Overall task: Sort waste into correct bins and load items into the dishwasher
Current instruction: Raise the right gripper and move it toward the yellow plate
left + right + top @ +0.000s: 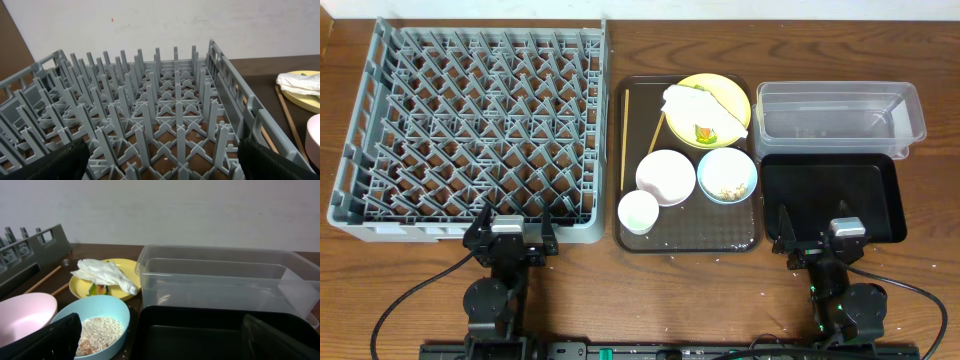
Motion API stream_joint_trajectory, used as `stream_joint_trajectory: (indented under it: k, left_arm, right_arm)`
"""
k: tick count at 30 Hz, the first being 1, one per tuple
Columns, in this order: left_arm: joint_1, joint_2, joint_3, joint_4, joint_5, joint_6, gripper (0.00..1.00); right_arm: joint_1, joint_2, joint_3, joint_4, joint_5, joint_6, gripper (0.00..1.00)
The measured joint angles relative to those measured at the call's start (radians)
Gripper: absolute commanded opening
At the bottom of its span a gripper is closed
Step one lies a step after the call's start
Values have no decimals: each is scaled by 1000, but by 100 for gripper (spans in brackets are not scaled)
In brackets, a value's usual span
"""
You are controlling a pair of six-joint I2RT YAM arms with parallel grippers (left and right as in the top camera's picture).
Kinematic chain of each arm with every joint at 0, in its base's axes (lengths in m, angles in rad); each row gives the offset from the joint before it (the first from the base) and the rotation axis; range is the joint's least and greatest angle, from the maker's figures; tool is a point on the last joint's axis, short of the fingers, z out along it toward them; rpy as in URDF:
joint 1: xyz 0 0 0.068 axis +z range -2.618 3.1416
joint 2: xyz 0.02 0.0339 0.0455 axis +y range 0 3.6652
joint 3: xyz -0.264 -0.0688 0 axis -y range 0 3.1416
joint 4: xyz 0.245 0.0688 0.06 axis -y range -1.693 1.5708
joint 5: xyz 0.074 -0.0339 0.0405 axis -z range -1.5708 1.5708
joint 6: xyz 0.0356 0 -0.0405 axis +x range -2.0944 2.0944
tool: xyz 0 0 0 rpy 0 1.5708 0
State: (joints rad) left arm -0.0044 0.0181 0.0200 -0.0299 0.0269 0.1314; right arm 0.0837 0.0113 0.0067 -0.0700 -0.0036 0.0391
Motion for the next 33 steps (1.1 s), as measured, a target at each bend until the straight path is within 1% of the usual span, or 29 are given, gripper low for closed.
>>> stream_joint_trajectory:
  k: [11,14,16,21,25,28,31,33]
  left_arm:
    - [0,0,0,0,0,0,96]
    - [0,0,0,0,0,0,96]
    - [0,0,0,0,0,0,96]
    - [0,0,0,0,0,0,96]
    - [0,0,0,0,0,0,96]
    - [0,0,0,0,0,0,96]
    - [0,0,0,0,0,0,96]
    - [0,0,0,0,0,0,96]
  right_arm:
    - [0,0,0,0,-4,1,99]
    - [0,0,0,5,-35,47,99]
    - [1,0,0,7,-73,146,99]
    - [1,0,0,15,-156,523,99]
    - [1,0,0,21,-166,726,99]
    - [1,0,0,39,-173,803,99]
    - [1,1,0,96,-202,806,99]
    - [1,8,6,105,-230,786,99]
